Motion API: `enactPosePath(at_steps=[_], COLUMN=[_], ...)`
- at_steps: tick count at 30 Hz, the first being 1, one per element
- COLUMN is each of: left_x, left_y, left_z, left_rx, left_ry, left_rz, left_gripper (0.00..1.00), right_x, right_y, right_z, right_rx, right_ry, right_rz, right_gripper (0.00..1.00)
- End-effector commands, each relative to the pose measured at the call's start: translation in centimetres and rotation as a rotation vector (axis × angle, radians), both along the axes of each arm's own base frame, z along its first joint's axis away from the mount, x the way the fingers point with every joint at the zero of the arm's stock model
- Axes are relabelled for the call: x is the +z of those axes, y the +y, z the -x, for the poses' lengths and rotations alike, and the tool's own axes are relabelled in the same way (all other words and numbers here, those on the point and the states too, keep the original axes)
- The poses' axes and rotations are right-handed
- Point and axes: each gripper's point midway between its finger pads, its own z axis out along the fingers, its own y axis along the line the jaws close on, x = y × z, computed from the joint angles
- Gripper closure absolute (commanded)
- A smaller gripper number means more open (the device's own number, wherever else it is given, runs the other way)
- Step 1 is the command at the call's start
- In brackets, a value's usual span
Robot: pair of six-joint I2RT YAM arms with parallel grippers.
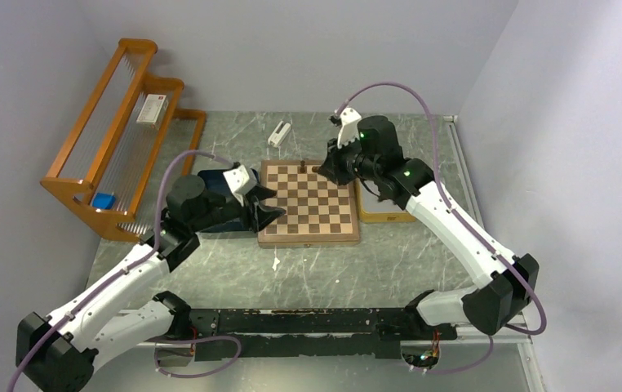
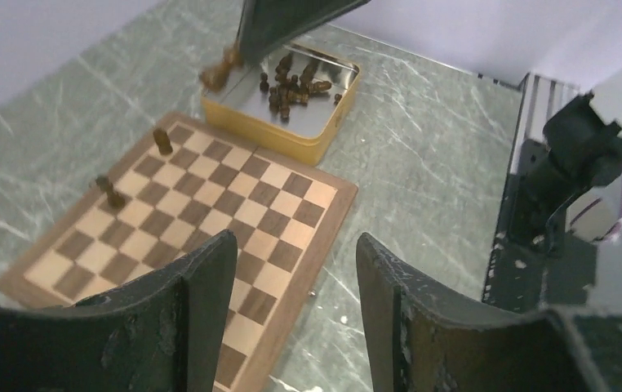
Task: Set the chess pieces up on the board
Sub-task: Place the chess piece on the chessboard.
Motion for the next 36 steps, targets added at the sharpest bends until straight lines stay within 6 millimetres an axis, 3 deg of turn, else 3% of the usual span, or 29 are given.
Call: enactPosePath(at_steps=[1,5,11,17,23,30,36], left_x=[2.6,1.9,0.1,0.0,-1.0,-1.8,-1.5], left_y=[-1.5,-2.6,-3.7,-4.9,-5.8,-5.9,-5.8], left_z=[0.5,0.6,0.7,1.3,1.2,0.6,0.9], left_rx=[-0.099,-0.166,-0.229,-0.270,-0.275,-0.253,-0.223], left_ry=[-0.391,-0.430,-0.462,-0.508,-0.497,-0.450,-0.380], left_rz=[-0.034,-0.078,-0.166,-0.200,-0.234,-0.263,-0.212], left_gripper=[0.39,0.38,0.38,0.39,0.42,0.59,0.89], right_x=[-0.7,0.0,-0.4,-1.9,-1.7,-0.4,1.1], right_y=[1.6,2.9,3.9,4.3,5.0,5.4,6.1], right_z=[5.6,7.4,9.4,9.9,10.0,9.3,8.3], right_rx=[0.254,0.361,0.488,0.527,0.553,0.514,0.448], right_ry=[0.189,0.224,0.272,0.333,0.347,0.302,0.250], right_rz=[-0.021,-0.094,-0.146,-0.135,-0.155,-0.200,-0.317], right_gripper=[1.00,1.00,1.00,1.00,1.00,1.00,1.00])
